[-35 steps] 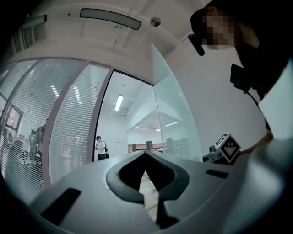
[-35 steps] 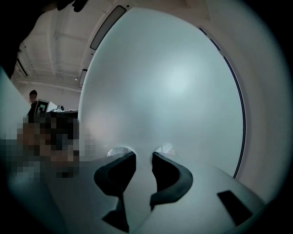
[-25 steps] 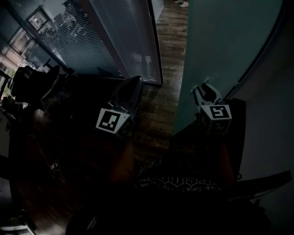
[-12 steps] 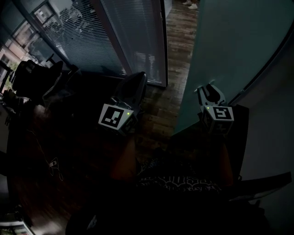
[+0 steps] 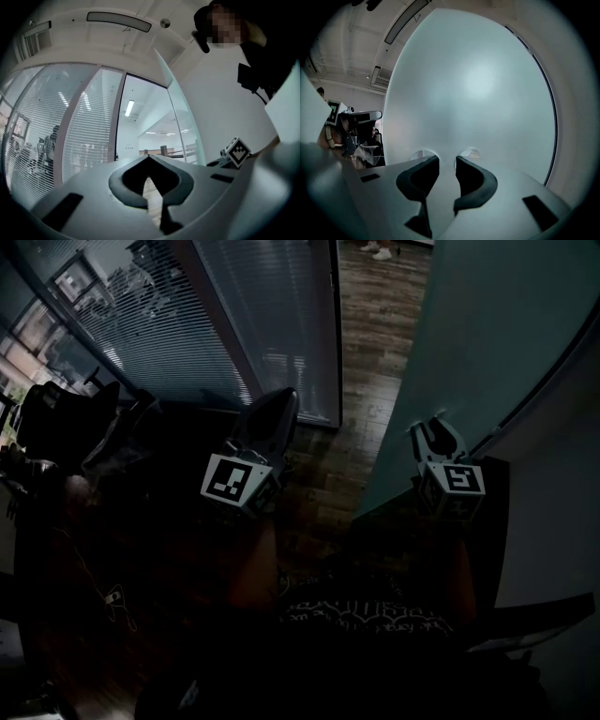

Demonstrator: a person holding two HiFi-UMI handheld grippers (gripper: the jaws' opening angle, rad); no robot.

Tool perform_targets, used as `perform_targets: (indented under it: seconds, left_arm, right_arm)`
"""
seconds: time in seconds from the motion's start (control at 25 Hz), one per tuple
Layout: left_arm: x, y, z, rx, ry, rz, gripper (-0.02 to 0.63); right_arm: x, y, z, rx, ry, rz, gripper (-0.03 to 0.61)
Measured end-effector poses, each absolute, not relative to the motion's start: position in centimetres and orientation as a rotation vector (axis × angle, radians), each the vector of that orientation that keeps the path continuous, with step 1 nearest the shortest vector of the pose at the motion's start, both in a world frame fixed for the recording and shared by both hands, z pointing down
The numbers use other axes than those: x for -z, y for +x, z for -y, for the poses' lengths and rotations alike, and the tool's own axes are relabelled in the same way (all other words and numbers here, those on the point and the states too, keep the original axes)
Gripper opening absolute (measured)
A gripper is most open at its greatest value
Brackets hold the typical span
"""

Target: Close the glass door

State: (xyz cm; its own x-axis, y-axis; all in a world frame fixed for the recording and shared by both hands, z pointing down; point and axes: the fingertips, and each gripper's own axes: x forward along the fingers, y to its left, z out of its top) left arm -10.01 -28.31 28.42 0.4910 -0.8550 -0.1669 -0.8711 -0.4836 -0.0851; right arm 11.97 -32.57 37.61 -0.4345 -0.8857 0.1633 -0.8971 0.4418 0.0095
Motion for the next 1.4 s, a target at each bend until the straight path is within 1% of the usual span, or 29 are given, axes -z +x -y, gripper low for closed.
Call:
perform_targets:
  seconds: [0.4,0.68,1.4]
  left_arm:
    - [-29.1,-12.6,32.4,-0.146,-2.604,-1.437,0.002]
    - [-29.4,-13.0,33.4,-0.152,-2.626,-1.426,0.002]
    - [-28.7,-14.3,40.0,-0.185,-2.54,-1.542,0.002]
  right_arm:
    - [-38.3,9.4,36.6,-0.112,1.648,2.501,0.112]
    - [-37.9,8.7,38.0,-0.109,1.673,2.488,0.112]
    - [-38.1,5.8,44.2,-0.112,1.678,2.476,0.112]
